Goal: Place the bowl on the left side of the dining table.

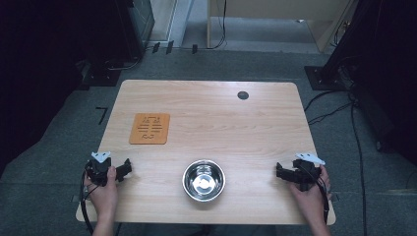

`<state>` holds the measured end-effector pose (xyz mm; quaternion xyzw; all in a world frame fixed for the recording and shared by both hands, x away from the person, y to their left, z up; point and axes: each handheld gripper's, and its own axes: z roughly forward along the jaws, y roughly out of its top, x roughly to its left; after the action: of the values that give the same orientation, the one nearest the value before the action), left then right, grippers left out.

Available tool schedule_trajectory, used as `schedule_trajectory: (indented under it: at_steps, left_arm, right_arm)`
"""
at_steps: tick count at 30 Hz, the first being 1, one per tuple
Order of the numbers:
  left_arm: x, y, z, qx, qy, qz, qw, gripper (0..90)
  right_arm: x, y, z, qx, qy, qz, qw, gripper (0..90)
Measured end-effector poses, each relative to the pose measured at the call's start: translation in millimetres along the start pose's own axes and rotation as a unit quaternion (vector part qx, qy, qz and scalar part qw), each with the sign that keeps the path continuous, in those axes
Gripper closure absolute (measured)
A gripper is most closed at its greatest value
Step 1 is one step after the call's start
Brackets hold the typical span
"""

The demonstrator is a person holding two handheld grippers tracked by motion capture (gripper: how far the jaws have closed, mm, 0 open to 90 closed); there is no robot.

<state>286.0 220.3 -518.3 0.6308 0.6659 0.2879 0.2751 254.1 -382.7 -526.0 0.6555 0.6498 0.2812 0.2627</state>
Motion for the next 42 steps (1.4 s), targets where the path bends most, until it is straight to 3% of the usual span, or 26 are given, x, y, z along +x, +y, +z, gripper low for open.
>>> schedule_trajectory:
  at_steps: [5,10,14,25,42]
  left_arm:
    - [0.5,0.0,-0.2,0.000,0.001,-0.001,1.0000,9.9]
    - [6.4,1.1,-2.5,-0.006,-0.005,-0.029,0.9996,9.9]
    - [4.3,3.2,-5.5,-0.019,-0.013,-0.029,0.9993,9.9]
    - [-18.9,8.3,-18.5,-0.043,-0.015,-0.002,0.9990,9.9]
    - [-64.6,11.5,-41.4,-0.067,-0.074,0.035,0.9944,9.9]
  right_arm:
    - [0.0,0.0,0.0,0.000,0.000,0.000,1.0000,0.0]
    - [0.0,0.0,0.0,0.000,0.000,0.000,1.0000,0.0]
    - [0.0,0.1,0.0,0.000,0.000,0.000,1.0000,0.0]
    - [0.0,0.1,0.0,0.000,0.000,0.000,1.0000,0.0]
    - [0.0,0.3,0.2,0.000,0.000,0.000,1.0000,0.0]
